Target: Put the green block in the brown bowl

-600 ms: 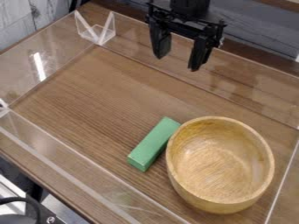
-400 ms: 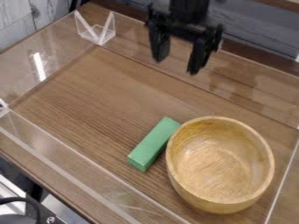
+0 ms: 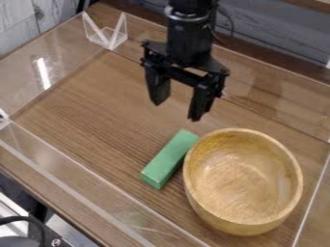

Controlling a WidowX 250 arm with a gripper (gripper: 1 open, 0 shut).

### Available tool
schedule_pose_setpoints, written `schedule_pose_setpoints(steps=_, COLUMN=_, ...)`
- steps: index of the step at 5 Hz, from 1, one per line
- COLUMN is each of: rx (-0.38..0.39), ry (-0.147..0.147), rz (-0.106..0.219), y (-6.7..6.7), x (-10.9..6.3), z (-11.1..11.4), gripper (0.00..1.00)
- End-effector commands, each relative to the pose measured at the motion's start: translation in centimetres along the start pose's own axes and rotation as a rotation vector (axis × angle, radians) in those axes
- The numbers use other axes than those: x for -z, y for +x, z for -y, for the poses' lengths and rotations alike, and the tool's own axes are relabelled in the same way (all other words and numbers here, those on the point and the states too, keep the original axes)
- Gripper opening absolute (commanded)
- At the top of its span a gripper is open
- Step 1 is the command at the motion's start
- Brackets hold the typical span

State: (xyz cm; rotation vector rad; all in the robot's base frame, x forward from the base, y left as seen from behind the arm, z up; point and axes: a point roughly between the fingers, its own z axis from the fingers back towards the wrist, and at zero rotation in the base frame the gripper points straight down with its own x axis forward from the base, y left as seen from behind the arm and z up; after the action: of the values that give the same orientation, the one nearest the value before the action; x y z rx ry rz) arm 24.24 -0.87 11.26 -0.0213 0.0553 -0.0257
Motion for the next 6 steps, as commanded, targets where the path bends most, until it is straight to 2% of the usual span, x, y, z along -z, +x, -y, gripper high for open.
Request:
schedule_pose_setpoints(steps=1, rx=0.015, ry=-0.005, rz=0.047, y=-0.4, x=-0.7, z=0.4, gripper=1.0)
schedule_pose_setpoints(steps=6, rx=0.046, ry=-0.019, rz=0.02, y=-1.6, x=1.4, z=0.8, gripper=1.0)
